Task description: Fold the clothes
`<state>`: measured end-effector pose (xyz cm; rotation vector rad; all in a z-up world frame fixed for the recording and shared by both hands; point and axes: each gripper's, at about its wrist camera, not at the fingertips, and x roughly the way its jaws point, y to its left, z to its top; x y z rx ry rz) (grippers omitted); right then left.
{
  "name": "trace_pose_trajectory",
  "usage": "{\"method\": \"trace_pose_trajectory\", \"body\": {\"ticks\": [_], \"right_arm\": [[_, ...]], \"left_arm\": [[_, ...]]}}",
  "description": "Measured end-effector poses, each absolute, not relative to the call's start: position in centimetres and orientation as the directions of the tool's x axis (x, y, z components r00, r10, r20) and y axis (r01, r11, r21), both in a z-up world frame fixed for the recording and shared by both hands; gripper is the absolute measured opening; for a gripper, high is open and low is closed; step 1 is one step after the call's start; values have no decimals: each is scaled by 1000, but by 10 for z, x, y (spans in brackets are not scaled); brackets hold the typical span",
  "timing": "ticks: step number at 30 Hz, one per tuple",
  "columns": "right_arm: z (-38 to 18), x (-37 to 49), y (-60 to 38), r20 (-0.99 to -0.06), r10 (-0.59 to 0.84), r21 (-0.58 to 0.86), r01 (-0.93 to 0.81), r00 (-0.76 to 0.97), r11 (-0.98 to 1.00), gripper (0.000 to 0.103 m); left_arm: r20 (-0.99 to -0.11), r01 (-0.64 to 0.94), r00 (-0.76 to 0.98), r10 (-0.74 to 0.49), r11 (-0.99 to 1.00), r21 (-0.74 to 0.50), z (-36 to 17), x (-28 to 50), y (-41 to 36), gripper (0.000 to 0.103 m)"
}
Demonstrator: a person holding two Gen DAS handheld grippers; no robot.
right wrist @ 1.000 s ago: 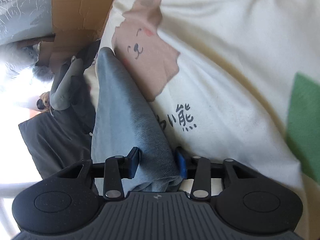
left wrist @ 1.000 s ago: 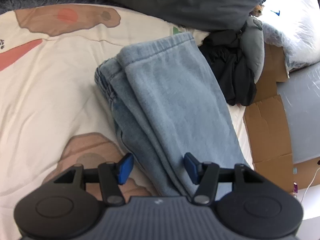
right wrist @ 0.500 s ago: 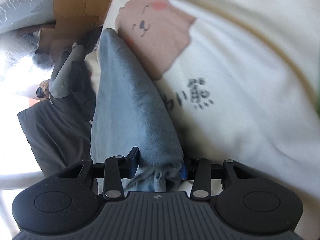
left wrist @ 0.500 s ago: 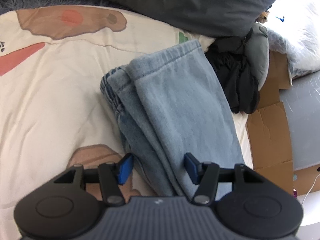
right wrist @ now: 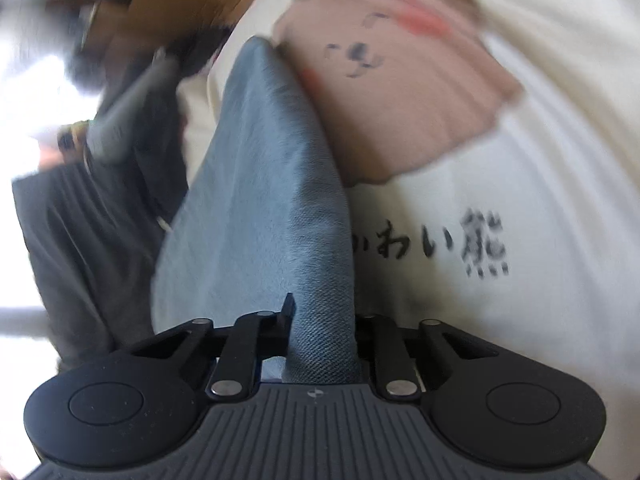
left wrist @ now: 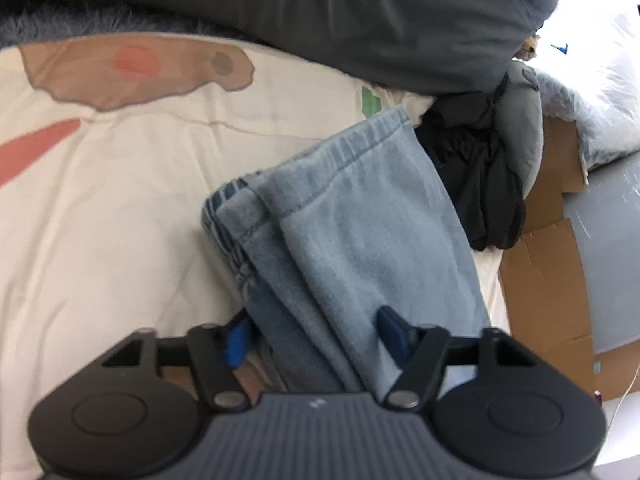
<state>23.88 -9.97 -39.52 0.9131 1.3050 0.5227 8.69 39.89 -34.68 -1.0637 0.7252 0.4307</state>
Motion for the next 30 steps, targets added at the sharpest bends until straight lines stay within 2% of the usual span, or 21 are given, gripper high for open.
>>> {"method": "trace_pose_trajectory", "body": {"ticks": [2, 10, 24, 30], "right_arm": [[-385, 247, -99, -609, 770, 793, 131, 188, 595, 14], [-356, 271, -110, -622, 773, 782, 57, 121, 621, 13], [-308, 299, -160, -676, 732, 730, -50, 87, 681, 13], [-298, 273, -207, -703, 701, 704, -22, 117, 710, 13]], "left_arm": [[-729, -645, 685, -17, 451, -617, -344, 88, 397, 56], [-738, -633, 674, -3, 514, -579, -327, 88, 380, 42], [-723, -577, 685, -84, 543, -610, -322, 96, 326, 39], [-722, -534, 677, -142, 581, -615, -318, 110, 295, 38]]}}
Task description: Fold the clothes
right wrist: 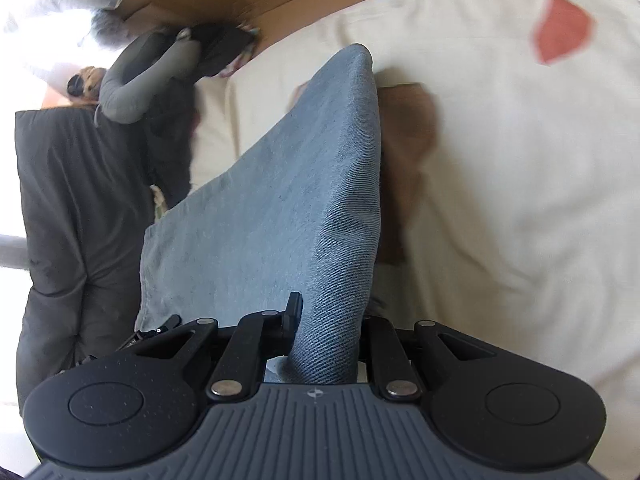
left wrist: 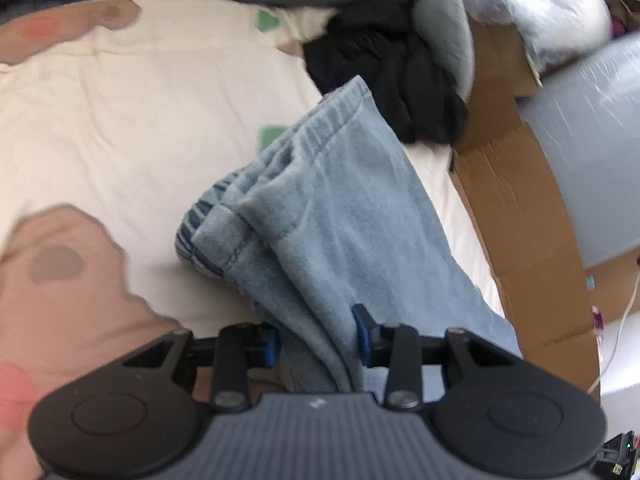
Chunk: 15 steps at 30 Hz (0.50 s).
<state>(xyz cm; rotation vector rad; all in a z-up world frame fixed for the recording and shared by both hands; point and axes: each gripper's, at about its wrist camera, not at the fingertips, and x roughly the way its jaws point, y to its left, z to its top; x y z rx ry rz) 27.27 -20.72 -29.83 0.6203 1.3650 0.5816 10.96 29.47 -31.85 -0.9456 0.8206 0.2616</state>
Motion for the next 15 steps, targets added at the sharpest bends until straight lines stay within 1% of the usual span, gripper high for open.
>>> {"method": "trace_pose_trajectory", "body": {"ticks": [9, 15], "right_arm": [[-293, 190, -278, -713, 665, 696, 116, 222, 708, 13], [-296, 140, -312, -709, 641, 703, 212, 295, 679, 13]], "left_arm": [[-751, -454, 605, -263, 661, -597, -308, 116, 258, 37], [-789, -424, 539, -294, 715, -556, -301, 113, 239, 39]]}}
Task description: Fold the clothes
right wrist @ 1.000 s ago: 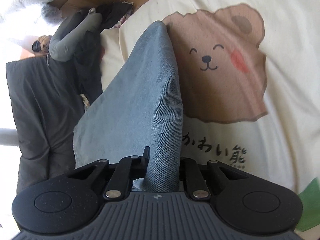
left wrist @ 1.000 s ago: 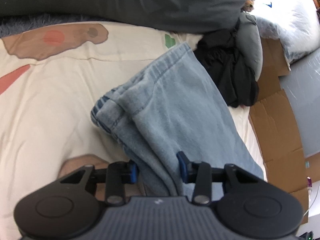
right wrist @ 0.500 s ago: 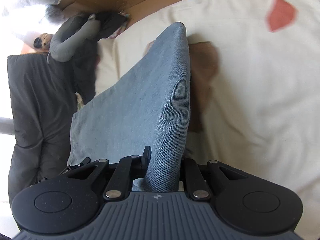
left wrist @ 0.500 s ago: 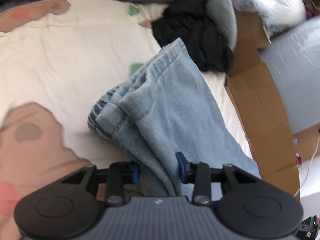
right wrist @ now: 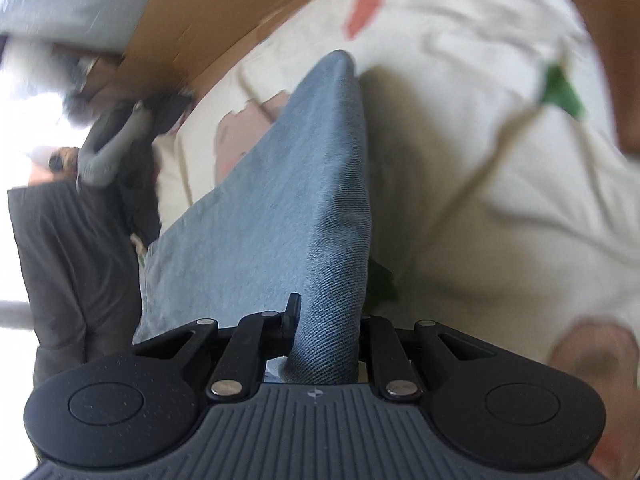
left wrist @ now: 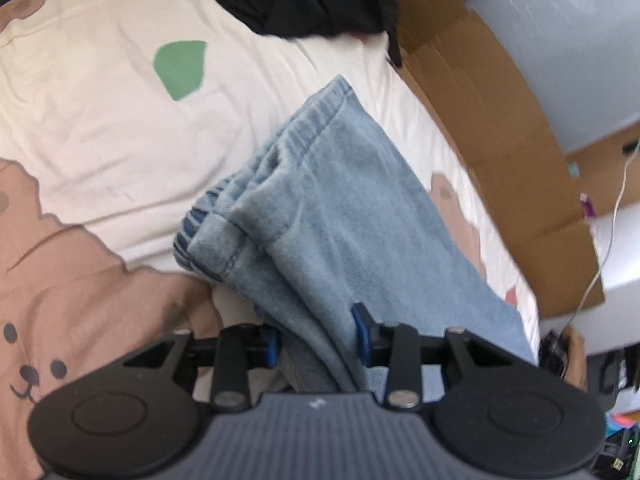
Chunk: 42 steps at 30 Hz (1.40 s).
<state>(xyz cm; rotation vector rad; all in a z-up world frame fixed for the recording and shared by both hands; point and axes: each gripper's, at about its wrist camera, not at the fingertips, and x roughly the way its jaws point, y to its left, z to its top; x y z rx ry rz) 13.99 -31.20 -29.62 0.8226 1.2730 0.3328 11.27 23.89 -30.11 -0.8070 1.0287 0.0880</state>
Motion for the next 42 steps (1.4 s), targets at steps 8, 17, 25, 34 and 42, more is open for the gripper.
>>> {"method": "trace_pose_trajectory", "body": {"ticks": [8, 17, 25, 34, 42], "right_arm": [[-323, 79, -331, -708, 595, 705, 324, 380, 631, 20], [-305, 46, -338, -734, 508, 665, 324, 452, 673, 44], [-265, 22, -353, -694, 477, 688, 300, 540, 661, 44], [-252, 18, -349, -677, 459, 678, 245, 575, 694, 44], [-275, 35, -324, -751, 412, 580, 216, 517, 786, 43]], "left_arm": [[-877, -423, 403, -261, 797, -431, -278, 95, 232, 45], [-907, -398, 401, -126, 868, -297, -223, 64, 238, 53], [-887, -324, 458, -66, 916, -236, -166, 74, 230, 51], [-877, -239, 480, -26, 958, -159, -158, 103, 213, 47], [-915, -189, 403, -2, 978, -85, -219, 133, 198, 34]]}}
